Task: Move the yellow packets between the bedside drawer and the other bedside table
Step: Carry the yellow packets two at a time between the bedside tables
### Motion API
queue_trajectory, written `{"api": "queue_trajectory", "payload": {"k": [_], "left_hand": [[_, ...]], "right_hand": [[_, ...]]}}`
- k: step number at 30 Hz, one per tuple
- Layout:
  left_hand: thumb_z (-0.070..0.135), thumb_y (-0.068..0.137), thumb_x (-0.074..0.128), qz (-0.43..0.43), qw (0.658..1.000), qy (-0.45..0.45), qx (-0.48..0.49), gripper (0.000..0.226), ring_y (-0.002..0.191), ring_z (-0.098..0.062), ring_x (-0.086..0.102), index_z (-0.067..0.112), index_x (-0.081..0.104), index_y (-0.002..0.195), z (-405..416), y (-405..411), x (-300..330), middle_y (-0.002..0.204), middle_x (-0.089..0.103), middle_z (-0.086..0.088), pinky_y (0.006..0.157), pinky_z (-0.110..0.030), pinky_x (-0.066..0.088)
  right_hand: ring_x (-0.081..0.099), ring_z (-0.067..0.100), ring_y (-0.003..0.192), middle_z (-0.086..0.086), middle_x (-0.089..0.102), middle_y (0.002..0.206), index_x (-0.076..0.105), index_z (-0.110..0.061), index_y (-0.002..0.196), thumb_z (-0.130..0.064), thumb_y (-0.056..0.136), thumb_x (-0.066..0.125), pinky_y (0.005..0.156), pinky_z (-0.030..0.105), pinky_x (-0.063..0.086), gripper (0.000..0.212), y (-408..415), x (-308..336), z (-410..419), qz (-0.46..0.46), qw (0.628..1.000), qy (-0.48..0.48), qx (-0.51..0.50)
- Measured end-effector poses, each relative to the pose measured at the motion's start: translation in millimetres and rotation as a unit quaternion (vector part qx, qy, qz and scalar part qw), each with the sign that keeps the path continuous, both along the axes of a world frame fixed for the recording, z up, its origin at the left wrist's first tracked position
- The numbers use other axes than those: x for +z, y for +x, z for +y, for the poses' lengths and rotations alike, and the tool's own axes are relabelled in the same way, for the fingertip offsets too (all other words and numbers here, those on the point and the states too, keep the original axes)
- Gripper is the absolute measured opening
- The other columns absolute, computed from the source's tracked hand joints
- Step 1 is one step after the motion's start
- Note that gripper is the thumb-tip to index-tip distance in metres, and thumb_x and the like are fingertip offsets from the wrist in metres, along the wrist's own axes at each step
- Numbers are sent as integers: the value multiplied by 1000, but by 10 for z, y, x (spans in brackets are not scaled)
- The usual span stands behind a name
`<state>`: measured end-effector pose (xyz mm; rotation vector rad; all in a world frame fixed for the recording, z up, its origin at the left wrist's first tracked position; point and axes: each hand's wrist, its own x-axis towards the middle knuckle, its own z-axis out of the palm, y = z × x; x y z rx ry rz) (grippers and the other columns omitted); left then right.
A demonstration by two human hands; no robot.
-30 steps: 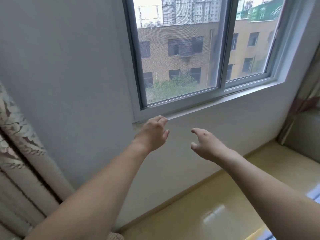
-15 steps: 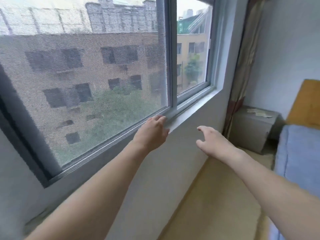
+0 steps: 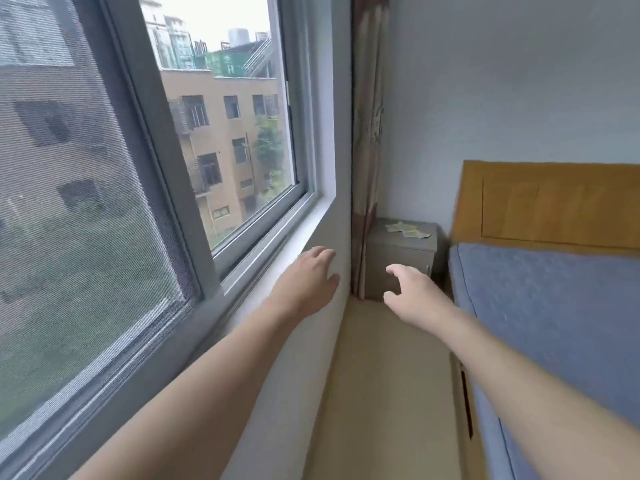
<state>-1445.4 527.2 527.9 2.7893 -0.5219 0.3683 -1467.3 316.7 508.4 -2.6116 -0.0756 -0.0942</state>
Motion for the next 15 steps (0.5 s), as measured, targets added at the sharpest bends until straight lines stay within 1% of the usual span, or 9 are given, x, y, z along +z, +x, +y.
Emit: {"api": "queue_trajectory", "payload": {"k": [3, 6, 7, 10, 15], "left_hand": [[32, 98, 50, 6, 1000, 7, -23, 46, 132, -26, 43, 14, 46, 139, -293, 805, 102, 146, 45, -2, 105, -34, 39], [30, 98, 49, 16, 999, -22, -37, 38, 129, -26, 46, 11, 51, 131, -563, 1575, 163, 140, 48, -1, 101, -35, 40], [30, 98, 49, 22, 998, -26, -44, 38, 128, -26, 46, 11, 51, 130, -650, 1819, 161, 140, 48, -1, 100, -34, 41], [30, 98, 47, 47, 997, -25, -64, 43, 130, -24, 45, 14, 48, 137, -900, 2597, 75, 144, 45, 0, 102, -35, 42], [29, 96, 47, 77, 994, -23, -81, 39, 124, -26, 49, 12, 50, 131, -1272, 3998, -186, 140, 46, 0, 96, -37, 45]], "right_hand": [[40, 22, 135, 1, 39, 150, 37, -19, 145, -22, 92, 48, 106, 39, 39, 55, 730, 53, -288, 4, 999, 8, -40], [43, 21, 133, 0, 39, 149, 38, -20, 144, -23, 92, 47, 103, 38, 41, 53, 1393, 110, -533, 3, 997, 11, -74], [43, 21, 133, 1, 40, 149, 39, -20, 144, -23, 92, 47, 103, 37, 41, 53, 1598, 102, -599, 5, 997, 9, -79], [43, 20, 132, 1, 41, 148, 39, -18, 144, -23, 93, 48, 103, 35, 41, 52, 2255, -5, -793, 17, 995, 5, -93], [41, 22, 134, 2, 40, 149, 37, -17, 145, -23, 94, 49, 106, 34, 39, 53, 3554, -236, -1090, 28, 992, 1, -121]]}}
